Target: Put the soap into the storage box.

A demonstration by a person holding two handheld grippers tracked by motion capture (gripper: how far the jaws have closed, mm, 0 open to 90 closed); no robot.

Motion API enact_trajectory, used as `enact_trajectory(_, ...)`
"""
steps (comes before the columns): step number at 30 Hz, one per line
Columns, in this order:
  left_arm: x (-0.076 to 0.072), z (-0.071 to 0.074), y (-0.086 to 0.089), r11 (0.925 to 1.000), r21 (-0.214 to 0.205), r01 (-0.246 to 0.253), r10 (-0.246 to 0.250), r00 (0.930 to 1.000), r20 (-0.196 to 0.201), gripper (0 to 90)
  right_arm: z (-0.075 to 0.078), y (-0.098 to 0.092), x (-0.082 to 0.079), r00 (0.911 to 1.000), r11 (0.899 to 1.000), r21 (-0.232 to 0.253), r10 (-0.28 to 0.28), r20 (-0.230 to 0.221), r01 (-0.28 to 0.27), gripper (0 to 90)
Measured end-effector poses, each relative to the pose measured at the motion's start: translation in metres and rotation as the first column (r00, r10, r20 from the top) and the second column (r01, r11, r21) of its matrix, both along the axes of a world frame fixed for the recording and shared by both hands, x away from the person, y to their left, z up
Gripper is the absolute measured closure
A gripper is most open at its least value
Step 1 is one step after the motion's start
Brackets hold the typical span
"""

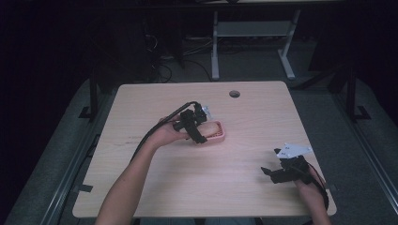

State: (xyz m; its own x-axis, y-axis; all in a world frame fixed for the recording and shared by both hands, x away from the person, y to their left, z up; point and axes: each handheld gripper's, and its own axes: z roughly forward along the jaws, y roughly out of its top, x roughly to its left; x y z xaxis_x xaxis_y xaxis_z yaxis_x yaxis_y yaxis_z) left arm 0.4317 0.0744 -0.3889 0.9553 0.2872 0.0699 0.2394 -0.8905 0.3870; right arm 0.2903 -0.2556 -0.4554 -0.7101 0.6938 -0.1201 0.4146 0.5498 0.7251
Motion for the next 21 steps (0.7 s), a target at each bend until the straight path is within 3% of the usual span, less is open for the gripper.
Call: enact_trajectory(21, -0.019, -0.010, 0.030, 0.9997, 0.000, -0.026, 0.026, 0.9996, -0.012, 22.4, -0.002, 0.003, 0.002, 1.0000, 1.000, -0.014, -0.001, -0.007, 0.001, 14.0)
